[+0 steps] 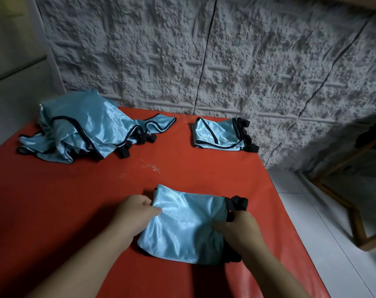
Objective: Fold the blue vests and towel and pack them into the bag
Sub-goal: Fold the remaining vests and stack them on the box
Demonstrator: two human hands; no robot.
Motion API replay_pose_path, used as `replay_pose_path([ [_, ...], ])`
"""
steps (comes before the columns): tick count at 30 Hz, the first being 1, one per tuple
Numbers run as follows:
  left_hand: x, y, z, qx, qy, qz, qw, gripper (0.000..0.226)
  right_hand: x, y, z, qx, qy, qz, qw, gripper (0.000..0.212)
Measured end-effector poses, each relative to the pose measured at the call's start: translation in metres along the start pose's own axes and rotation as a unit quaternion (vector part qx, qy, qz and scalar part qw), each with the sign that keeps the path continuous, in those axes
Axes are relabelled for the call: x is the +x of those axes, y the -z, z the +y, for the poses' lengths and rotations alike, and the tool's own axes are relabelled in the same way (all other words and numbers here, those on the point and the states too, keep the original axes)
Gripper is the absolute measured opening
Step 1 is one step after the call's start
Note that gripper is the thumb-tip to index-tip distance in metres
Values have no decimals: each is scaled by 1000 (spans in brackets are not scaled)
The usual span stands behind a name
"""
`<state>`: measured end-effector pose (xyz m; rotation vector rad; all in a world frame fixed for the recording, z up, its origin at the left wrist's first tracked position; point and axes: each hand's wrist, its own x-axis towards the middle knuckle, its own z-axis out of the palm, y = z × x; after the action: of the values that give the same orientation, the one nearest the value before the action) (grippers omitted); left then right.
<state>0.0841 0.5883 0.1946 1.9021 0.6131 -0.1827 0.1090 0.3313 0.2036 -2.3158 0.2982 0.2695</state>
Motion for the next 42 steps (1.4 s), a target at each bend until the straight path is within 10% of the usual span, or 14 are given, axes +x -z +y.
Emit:
replay_pose_path([
  [7,4,-1,-4,-73,57,-45,995,18,0,9,-9,296,-54,-162,940,52],
  [10,6,-2,-7,-77,79,-48,993,15,-2,19,-15,308,-99,-207,923,27],
  [24,-1,-2,0,-103,100,-64,988,12,-1,15,-24,323,-219,-244,888,31],
  [42,52,-32,86,-223,-48,-93,969,17,83,72,-42,367,-105,-145,913,24],
])
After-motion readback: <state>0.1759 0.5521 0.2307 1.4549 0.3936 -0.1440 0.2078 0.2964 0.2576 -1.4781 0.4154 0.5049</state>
